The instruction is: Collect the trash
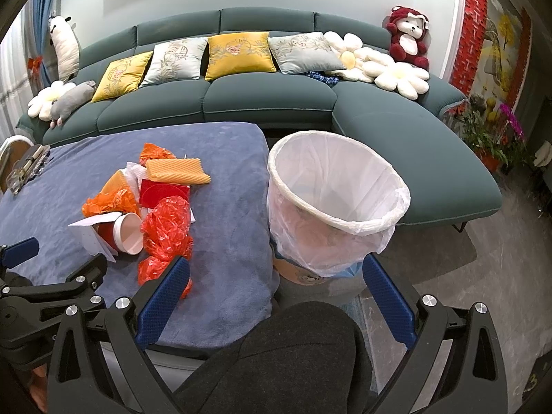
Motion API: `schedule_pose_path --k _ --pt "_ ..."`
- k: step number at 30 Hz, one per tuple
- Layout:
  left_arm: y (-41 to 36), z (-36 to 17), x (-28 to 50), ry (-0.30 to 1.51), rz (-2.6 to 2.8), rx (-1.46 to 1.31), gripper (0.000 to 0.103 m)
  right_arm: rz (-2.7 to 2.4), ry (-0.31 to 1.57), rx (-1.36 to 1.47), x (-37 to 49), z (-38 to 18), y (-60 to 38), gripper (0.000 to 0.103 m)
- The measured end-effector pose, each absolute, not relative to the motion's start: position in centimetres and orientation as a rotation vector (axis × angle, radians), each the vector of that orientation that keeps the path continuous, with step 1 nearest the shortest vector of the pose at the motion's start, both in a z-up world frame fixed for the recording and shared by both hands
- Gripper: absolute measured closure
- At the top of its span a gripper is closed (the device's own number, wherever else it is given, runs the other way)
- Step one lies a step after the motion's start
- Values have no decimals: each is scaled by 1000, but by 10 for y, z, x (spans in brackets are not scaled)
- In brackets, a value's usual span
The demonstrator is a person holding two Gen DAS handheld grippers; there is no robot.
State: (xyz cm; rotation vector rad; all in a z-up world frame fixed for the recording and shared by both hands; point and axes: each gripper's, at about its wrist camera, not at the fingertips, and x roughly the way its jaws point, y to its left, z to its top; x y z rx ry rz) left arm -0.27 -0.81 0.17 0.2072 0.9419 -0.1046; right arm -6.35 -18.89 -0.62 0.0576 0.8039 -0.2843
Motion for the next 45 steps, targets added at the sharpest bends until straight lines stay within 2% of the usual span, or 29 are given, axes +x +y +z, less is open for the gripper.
schedule_pose_path --k 25,45 --pt "-7 0 3 934 -131 161 7 -299 795 53 -58 -7 -191 7" --pt "75 -60 105 1057 7 33 7 -120 918 37 47 -79 -107 7"
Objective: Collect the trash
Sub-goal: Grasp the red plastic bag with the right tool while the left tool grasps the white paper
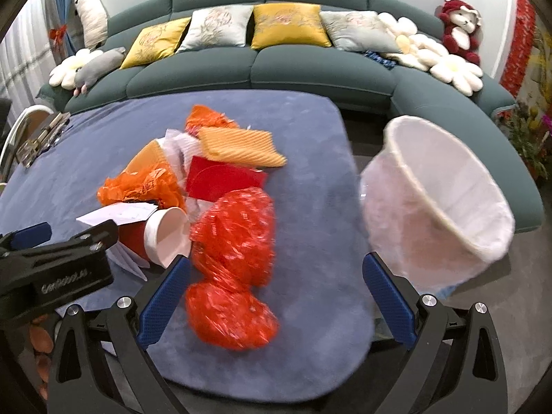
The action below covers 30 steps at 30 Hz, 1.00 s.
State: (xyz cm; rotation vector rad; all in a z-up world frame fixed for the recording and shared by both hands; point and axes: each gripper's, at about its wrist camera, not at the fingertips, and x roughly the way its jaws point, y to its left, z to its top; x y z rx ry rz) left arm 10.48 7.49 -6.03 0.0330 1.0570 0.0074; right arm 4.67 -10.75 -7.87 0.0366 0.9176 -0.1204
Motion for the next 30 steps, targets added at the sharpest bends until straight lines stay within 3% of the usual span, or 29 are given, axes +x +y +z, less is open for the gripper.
schedule_pose_path --k 12,15,24,30 --pt "96 -95 135 1125 1 -48 7 -83 1022 29 77 -126 -86 14" --pt "98 -95 136 1120 -44 -69 17 -71 1043 22 83 -135 -82 17" --pt "98 -88 132 1116 -119 -101 44 -38 1084 35 87 -152 -80 51" --pt "101 -86 123 1113 -147 -94 44 -27 1074 75 83 -148 -87 62"
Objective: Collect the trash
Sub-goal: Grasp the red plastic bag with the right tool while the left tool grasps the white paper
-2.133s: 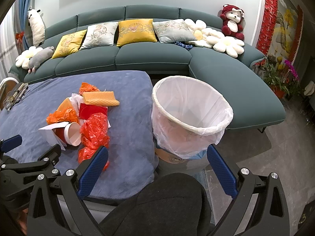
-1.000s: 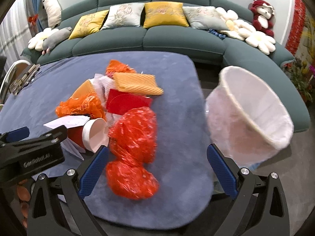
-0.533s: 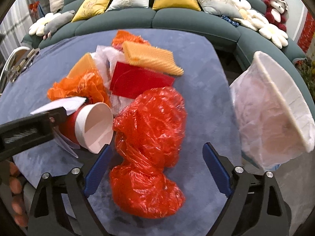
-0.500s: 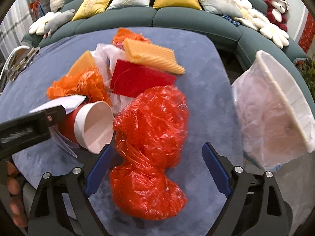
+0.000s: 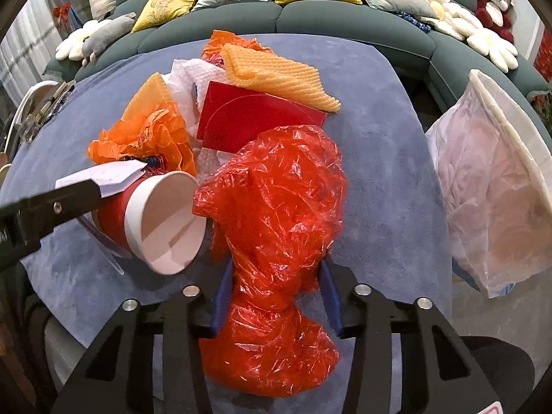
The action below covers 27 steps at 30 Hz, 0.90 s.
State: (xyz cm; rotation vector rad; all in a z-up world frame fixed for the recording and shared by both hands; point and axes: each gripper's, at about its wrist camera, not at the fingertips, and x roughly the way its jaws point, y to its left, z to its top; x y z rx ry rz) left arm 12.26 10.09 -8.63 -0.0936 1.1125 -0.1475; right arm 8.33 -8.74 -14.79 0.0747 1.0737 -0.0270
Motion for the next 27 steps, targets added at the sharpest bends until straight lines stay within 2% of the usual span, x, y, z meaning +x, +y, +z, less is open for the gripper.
schedule_pose_path --k 4,15,21,25,27 --pt "102 -82 115 1096 -156 -90 38 -28 1058 87 81 -144 -90 64" --pt "98 -86 108 1109 -156 -41 38 -37 1029 107 71 -132 -94 65" --pt "97 -96 114 1132 -128 -30 45 -39 1032 115 70 -133 -94 65" --pt "93 -97 114 1129 -142 -26 56 -35 1032 107 71 -133 -92 65" --pt "93 -95 113 1133 -151 -42 58 -33 1031 109 71 -132 -92 65"
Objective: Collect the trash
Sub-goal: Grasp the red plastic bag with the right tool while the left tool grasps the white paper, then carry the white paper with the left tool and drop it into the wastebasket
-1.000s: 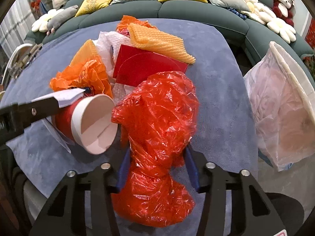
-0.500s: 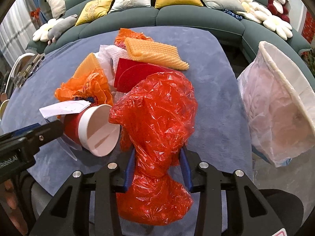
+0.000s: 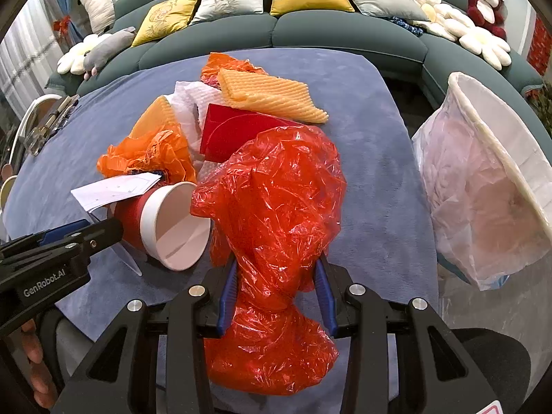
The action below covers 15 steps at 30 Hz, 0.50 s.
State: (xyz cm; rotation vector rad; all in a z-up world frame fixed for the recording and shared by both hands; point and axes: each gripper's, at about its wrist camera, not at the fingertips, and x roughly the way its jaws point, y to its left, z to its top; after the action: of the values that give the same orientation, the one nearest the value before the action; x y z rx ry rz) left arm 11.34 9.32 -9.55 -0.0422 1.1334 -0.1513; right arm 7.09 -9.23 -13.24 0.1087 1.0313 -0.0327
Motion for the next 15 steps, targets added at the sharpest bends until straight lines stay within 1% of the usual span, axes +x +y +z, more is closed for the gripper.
schedule_pose_path --k 4,8,9,10,11,13,15 --pt "93 -92 113 1121 -146 -56 56 -35 1029 114 70 -132 -95 65" --pt "95 -94 116 1128 -132 -57 58 -36 1027 122 70 -131 -96 65" --pt "96 -93 116 1128 -136 -60 64 -34 1026 122 69 -131 -96 65" --pt "95 -93 116 1127 -144 -62 73 -32 1024 121 69 -130 -95 65" --pt "94 -90 115 1123 -159 -59 76 -29 1022 121 69 -128 -94 65" --pt "93 -87 112 1110 -156 -45 88 -23 1017 121 68 -126 -94 65" --pt "93 -81 110 1095 -149 -39 93 -14 1006 116 65 -122 -92 65"
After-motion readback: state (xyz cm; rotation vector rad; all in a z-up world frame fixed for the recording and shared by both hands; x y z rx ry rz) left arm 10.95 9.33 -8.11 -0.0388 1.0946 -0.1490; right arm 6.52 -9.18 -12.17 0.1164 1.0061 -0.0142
